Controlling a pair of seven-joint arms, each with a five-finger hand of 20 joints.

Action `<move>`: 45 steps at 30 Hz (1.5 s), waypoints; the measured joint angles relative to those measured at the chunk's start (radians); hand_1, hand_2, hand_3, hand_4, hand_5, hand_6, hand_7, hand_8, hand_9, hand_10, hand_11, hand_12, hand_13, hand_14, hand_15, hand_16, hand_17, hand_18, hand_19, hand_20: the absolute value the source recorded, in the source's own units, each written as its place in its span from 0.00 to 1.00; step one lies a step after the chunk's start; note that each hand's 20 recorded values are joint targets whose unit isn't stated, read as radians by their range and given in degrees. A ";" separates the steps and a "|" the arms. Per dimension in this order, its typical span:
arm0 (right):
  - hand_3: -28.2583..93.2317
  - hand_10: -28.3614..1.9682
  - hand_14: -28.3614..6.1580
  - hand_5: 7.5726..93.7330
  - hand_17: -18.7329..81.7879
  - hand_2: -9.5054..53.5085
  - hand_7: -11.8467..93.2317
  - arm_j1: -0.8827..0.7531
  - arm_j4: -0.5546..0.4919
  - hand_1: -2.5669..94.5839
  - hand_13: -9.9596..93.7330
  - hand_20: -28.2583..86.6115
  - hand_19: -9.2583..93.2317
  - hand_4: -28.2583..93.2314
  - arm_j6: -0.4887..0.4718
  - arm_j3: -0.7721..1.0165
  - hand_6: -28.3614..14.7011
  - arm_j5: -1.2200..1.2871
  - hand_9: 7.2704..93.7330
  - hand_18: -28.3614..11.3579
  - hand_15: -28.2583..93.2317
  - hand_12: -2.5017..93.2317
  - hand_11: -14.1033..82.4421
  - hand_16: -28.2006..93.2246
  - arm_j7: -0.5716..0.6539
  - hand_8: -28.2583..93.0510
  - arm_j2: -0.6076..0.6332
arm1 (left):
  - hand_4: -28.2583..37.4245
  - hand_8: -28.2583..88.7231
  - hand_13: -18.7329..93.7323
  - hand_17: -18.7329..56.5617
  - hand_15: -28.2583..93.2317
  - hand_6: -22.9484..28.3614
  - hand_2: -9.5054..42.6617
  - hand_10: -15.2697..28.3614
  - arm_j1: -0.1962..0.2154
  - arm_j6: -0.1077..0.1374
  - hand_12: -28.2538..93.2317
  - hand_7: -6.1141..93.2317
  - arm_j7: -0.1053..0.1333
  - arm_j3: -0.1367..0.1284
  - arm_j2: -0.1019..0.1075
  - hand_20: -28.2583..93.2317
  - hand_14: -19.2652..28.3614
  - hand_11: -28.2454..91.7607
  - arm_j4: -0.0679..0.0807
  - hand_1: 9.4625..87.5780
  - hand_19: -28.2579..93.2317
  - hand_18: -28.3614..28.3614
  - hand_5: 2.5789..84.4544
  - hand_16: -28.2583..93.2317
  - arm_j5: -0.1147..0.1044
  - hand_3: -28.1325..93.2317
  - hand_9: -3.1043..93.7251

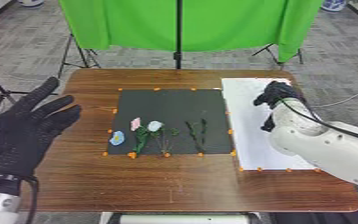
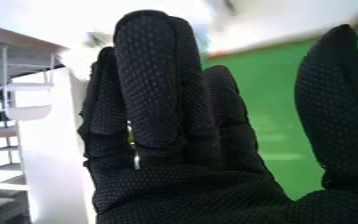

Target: Arrange flowers

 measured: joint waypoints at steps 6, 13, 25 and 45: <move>0.86 0.43 0.57 0.40 0.47 0.00 0.22 0.008 0.024 0.35 0.82 0.35 0.93 0.00 -0.026 -0.050 0.68 -0.011 0.75 0.17 0.75 0.17 0.34 0.35 -0.006 0.14 -0.018 | 0.03 0.15 0.35 0.13 0.64 0.57 0.34 0.82 -0.030 -0.001 0.33 0.23 -0.012 0.019 0.005 0.42 0.99 0.46 0.007 0.17 0.71 1.00 0.32 0.16 -0.001 0.85 0.31; 0.85 0.42 0.57 0.36 0.48 0.00 0.21 0.011 0.035 0.34 0.82 0.35 0.93 0.00 -0.031 -0.071 0.62 -0.084 0.74 0.16 0.75 0.17 0.34 0.35 0.015 0.14 -0.064 | 0.03 0.15 0.35 0.13 0.64 0.57 0.34 0.82 -0.056 -0.002 0.33 0.23 -0.030 0.027 0.008 0.42 0.99 0.46 0.013 0.17 0.71 1.00 0.32 0.16 -0.001 0.86 0.31; 0.86 0.54 0.59 0.54 0.48 0.00 0.25 0.061 0.066 0.41 0.82 0.34 0.92 0.00 -0.030 -0.159 0.77 -0.096 0.77 0.18 0.74 0.17 0.35 0.35 0.011 0.12 -0.107 | 0.03 0.15 0.35 0.13 0.64 0.57 0.34 0.82 -0.040 -0.002 0.33 0.23 -0.008 0.030 0.009 0.42 0.99 0.46 0.013 0.17 0.71 1.00 0.32 0.16 -0.002 0.85 0.31; 0.81 0.76 0.77 0.92 0.54 0.00 0.29 0.144 0.113 0.59 0.91 0.35 0.94 0.00 0.295 -0.419 0.75 -0.328 1.00 0.32 0.69 0.32 0.22 0.39 0.021 0.24 -0.149 | 0.03 0.15 0.35 0.13 0.64 0.57 0.34 0.82 -0.034 -0.002 0.33 0.23 0.009 0.033 0.008 0.42 0.99 0.46 0.014 0.17 0.71 1.00 0.32 0.16 -0.003 0.85 0.31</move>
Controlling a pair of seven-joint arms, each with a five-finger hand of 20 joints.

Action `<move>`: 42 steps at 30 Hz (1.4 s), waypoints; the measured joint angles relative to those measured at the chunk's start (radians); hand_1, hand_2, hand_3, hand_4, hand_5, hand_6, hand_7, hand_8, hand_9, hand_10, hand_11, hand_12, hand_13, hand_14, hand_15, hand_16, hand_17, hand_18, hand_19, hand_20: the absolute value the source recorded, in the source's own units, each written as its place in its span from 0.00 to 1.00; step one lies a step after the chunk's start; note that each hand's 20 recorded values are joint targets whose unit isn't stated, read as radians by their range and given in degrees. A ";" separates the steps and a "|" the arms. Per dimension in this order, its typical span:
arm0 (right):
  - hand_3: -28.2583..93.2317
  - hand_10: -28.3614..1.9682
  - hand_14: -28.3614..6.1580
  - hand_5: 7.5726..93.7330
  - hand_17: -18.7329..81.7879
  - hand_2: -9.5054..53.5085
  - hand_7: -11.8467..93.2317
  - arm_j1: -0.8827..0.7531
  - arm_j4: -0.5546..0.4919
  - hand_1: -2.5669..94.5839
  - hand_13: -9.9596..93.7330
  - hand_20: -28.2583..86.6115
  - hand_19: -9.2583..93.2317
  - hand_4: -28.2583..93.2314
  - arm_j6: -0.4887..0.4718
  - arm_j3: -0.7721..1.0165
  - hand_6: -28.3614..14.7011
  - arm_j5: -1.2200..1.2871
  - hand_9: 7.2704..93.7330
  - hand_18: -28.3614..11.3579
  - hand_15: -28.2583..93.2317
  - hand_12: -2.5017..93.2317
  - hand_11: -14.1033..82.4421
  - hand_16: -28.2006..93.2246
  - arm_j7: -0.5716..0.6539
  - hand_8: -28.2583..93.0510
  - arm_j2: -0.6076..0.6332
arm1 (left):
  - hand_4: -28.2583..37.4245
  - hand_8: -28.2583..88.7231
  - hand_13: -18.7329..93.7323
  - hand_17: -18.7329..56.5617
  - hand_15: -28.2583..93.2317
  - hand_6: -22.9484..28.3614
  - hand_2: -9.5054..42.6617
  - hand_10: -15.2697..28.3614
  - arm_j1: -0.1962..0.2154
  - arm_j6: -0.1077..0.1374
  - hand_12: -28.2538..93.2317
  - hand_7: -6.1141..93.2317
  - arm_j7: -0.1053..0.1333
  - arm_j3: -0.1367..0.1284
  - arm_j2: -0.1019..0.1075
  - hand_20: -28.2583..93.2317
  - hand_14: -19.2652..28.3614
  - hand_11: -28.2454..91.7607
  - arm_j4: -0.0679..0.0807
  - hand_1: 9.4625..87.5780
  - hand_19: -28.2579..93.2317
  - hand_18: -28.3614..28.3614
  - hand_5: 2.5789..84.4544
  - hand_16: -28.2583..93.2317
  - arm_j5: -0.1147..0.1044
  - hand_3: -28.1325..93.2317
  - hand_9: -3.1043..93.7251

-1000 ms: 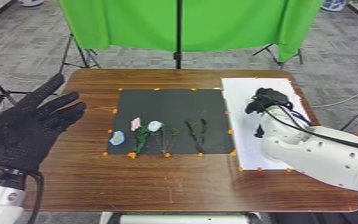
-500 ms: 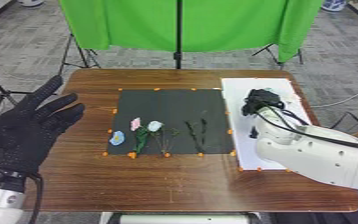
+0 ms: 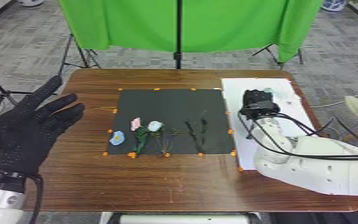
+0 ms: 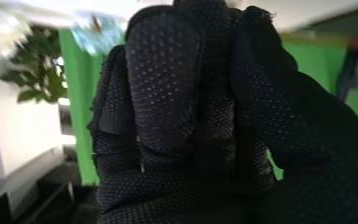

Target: Arrange flowers

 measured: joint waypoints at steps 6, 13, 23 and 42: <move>0.82 0.76 0.77 0.92 0.54 0.00 0.28 0.002 -0.017 0.58 0.91 0.35 0.95 0.00 0.054 0.033 0.74 -0.062 1.00 0.31 0.69 0.32 0.23 0.39 0.043 0.25 0.003 | 0.03 0.15 0.35 0.13 0.64 0.57 0.34 0.82 0.000 0.000 0.33 0.23 0.000 0.000 0.000 0.42 0.99 0.46 0.000 0.17 0.70 1.00 0.32 0.16 0.000 0.85 0.31; 0.88 0.58 0.67 0.63 0.48 0.00 0.27 0.021 -0.045 0.44 0.84 0.36 0.93 0.00 0.050 0.066 0.67 -0.058 0.84 0.22 0.73 0.21 0.36 0.38 0.049 0.14 0.014 | 0.03 0.15 0.35 0.13 0.64 0.57 0.34 0.82 0.000 0.000 0.33 0.23 -0.001 0.004 0.000 0.42 0.99 0.46 0.001 0.17 0.71 1.00 0.32 0.16 0.000 0.85 0.31; 0.82 0.42 0.55 0.47 0.45 0.00 0.22 -0.075 -0.119 0.34 0.82 0.38 0.93 0.00 -0.331 0.296 0.62 0.164 0.79 0.11 0.75 0.17 0.35 0.36 -0.052 0.14 0.063 | 0.03 0.15 0.35 0.13 0.64 0.57 0.33 0.82 0.001 -0.001 0.33 0.23 -0.008 -0.004 -0.004 0.42 0.99 0.46 0.001 0.17 0.70 1.00 0.32 0.16 0.000 0.85 0.31; 0.80 0.64 0.67 0.71 0.48 0.00 0.26 -0.100 -0.043 0.51 0.86 0.39 0.89 0.00 -0.387 0.271 0.75 0.155 0.84 0.21 0.69 0.21 0.29 0.37 -0.052 0.17 0.032 | 0.03 0.15 0.35 0.13 0.64 0.57 0.34 0.82 -0.018 -0.005 0.33 0.23 -0.021 -0.002 0.006 0.42 0.98 0.46 0.011 0.17 0.70 1.00 0.32 0.16 0.000 0.85 0.31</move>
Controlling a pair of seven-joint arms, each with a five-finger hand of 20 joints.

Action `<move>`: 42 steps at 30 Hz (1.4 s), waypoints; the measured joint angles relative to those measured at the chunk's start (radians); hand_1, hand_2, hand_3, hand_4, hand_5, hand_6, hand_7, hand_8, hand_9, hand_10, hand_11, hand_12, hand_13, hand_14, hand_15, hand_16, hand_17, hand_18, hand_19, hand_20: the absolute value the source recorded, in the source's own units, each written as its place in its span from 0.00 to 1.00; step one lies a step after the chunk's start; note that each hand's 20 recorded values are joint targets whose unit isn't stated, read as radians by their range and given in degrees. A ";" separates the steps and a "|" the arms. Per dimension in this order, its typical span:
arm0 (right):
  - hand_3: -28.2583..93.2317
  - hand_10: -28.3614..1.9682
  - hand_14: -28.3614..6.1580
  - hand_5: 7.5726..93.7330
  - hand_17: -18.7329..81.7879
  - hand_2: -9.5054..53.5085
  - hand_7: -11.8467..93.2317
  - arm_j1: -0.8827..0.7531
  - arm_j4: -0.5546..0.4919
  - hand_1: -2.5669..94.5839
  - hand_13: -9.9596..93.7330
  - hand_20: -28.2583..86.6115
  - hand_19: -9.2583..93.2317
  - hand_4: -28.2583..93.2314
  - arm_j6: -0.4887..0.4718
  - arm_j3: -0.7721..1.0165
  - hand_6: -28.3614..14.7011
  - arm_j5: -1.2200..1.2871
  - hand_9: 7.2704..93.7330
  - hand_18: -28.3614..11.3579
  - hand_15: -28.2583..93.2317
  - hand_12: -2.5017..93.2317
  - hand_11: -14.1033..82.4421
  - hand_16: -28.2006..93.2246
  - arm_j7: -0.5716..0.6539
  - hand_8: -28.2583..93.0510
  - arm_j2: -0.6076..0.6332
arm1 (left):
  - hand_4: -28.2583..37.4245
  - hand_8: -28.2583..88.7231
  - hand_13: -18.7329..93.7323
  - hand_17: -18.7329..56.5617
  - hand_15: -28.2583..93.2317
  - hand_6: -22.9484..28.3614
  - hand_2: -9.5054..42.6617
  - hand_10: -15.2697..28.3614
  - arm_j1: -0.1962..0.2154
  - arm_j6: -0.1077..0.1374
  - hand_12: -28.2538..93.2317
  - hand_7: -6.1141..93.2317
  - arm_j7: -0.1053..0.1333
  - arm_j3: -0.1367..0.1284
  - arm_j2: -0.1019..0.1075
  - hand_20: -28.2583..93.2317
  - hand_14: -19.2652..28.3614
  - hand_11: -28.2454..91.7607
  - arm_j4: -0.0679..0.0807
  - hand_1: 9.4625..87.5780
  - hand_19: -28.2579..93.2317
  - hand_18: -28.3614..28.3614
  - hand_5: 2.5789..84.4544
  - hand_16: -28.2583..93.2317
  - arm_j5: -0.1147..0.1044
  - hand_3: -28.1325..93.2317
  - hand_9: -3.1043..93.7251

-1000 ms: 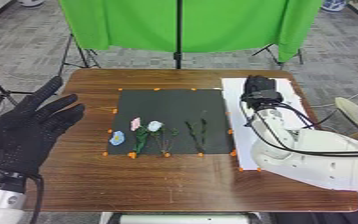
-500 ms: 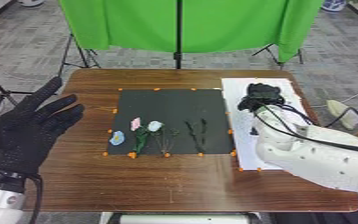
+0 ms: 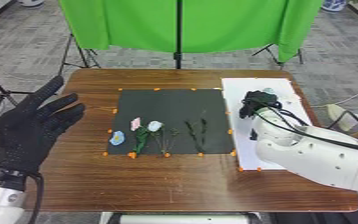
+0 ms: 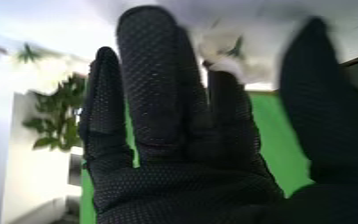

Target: Arrange flowers

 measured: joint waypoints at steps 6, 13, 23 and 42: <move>0.74 0.79 0.77 0.93 0.53 0.00 0.29 0.061 0.032 0.63 0.94 0.40 0.92 0.00 0.234 -0.190 0.75 -0.148 1.00 0.29 0.67 0.31 0.30 0.40 0.056 0.25 -0.015 | 0.03 0.15 0.35 0.13 0.64 0.57 0.34 0.82 -0.016 -0.013 0.33 0.23 -0.014 -0.001 0.001 0.42 0.99 0.46 0.003 0.17 0.70 1.00 0.32 0.16 0.001 0.85 0.31; 0.77 0.77 0.78 0.94 0.53 0.00 0.29 0.055 0.031 0.62 0.95 0.39 0.92 0.00 0.337 -0.223 0.73 -0.204 1.00 0.29 0.67 0.29 0.34 0.41 0.087 0.26 -0.011 | 0.03 0.15 0.35 0.13 0.64 0.57 0.34 0.82 -0.012 -0.022 0.33 0.23 -0.022 -0.020 -0.001 0.42 0.99 0.46 -0.001 0.17 0.71 1.00 0.32 0.16 0.005 0.85 0.31; 0.79 0.77 0.77 0.94 0.53 0.00 0.28 0.119 -0.065 0.60 0.94 0.39 0.93 0.00 0.431 -0.233 0.73 -0.170 1.00 0.28 0.68 0.30 0.34 0.41 0.051 0.26 -0.053 | 0.03 0.15 0.35 0.13 0.64 0.57 0.34 0.82 -0.013 -0.023 0.33 0.23 -0.008 -0.037 0.006 0.42 0.99 0.46 -0.015 0.17 0.70 1.00 0.32 0.16 0.011 0.85 0.31; 0.80 0.76 0.76 0.92 0.51 0.00 0.30 0.193 -0.098 0.59 0.92 0.40 0.93 0.00 0.401 -0.314 0.73 -0.087 1.00 0.28 0.70 0.31 0.32 0.41 0.010 0.26 -0.379 | 0.03 0.15 0.35 0.13 0.64 0.57 0.34 0.82 -0.176 -0.047 0.33 0.23 0.013 0.039 0.101 0.42 0.99 0.46 0.029 0.17 0.70 1.00 0.32 0.16 0.009 0.85 0.31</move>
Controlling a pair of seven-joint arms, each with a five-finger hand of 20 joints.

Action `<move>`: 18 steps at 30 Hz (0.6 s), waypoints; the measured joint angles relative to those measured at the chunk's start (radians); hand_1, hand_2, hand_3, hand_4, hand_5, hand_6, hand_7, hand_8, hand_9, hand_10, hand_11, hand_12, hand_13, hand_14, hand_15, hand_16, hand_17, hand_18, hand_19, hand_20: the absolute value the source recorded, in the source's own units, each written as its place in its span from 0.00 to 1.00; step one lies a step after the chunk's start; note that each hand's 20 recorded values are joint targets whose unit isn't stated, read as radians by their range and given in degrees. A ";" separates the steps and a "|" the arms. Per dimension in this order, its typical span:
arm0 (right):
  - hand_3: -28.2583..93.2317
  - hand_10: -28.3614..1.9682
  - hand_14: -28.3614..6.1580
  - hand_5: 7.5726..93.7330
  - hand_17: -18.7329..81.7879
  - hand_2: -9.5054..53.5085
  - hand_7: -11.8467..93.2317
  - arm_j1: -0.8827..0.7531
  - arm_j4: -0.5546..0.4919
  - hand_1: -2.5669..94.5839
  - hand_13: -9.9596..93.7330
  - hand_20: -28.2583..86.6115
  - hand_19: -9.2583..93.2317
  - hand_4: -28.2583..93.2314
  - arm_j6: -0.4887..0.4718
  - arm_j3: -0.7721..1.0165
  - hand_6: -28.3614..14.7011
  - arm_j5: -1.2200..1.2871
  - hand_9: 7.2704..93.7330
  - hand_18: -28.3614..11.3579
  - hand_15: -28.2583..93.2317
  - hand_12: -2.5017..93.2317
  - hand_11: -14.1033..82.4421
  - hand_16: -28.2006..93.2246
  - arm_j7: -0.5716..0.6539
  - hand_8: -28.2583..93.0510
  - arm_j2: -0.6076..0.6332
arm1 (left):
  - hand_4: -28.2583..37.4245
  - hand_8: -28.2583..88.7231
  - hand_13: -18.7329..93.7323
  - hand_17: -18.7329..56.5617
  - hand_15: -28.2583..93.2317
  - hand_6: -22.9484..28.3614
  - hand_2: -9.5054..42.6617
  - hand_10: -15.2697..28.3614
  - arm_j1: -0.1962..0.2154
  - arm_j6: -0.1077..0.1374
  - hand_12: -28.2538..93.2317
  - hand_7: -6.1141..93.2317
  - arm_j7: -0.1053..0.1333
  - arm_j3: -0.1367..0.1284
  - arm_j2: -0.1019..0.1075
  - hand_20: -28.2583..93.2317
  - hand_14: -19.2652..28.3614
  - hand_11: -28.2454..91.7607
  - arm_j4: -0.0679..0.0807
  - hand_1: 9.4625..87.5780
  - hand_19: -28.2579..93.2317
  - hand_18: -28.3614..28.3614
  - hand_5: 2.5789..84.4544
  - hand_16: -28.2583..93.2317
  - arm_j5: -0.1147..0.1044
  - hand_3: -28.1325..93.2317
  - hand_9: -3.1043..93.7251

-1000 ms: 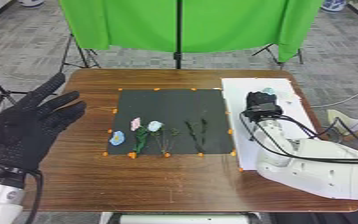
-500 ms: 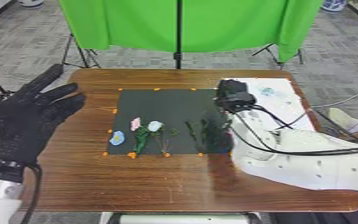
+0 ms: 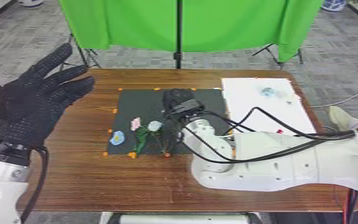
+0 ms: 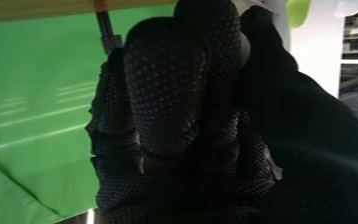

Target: Arrange flowers

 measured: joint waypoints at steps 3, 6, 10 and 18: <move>0.80 0.76 0.75 0.90 0.50 0.00 0.29 -0.001 0.000 0.59 0.91 0.40 0.93 0.00 -0.009 -0.012 0.73 0.006 1.00 0.28 0.70 0.32 0.32 0.41 -0.001 0.26 0.000 | 0.03 0.15 0.35 0.13 0.64 0.57 0.34 0.82 0.010 -0.001 0.33 0.23 0.005 0.000 0.000 0.42 0.99 0.46 0.000 0.17 0.70 1.00 0.32 0.16 0.000 0.85 0.31; 0.80 0.76 0.75 0.89 0.50 0.00 0.29 -0.006 0.006 0.58 0.91 0.40 0.92 0.00 -0.022 -0.015 0.73 0.013 1.00 0.27 0.71 0.32 0.31 0.41 -0.002 0.25 -0.001 | 0.03 0.15 0.35 0.13 0.64 0.57 0.34 0.82 0.012 -0.002 0.33 0.23 0.009 0.005 0.000 0.42 0.99 0.46 0.001 0.17 0.70 1.00 0.32 0.16 0.000 0.85 0.31; 0.80 0.76 0.74 0.86 0.49 0.00 0.29 -0.015 0.017 0.56 0.90 0.40 0.92 0.00 -0.038 -0.019 0.72 0.020 1.00 0.27 0.72 0.33 0.29 0.40 -0.002 0.25 -0.005 | 0.03 0.15 0.35 0.13 0.64 0.57 0.33 0.82 0.008 -0.007 0.33 0.23 0.010 0.011 0.000 0.42 0.99 0.46 0.007 0.17 0.70 1.00 0.32 0.16 0.000 0.85 0.31; 0.80 0.72 0.72 0.79 0.48 0.00 0.28 -0.029 0.023 0.52 0.88 0.41 0.91 0.00 -0.072 -0.021 0.71 0.026 0.97 0.25 0.72 0.30 0.31 0.39 0.002 0.22 -0.012 | 0.03 0.15 0.35 0.13 0.64 0.57 0.33 0.82 -0.006 -0.013 0.33 0.23 -0.001 0.014 0.000 0.42 0.99 0.46 0.013 0.17 0.70 1.00 0.32 0.16 0.000 0.85 0.31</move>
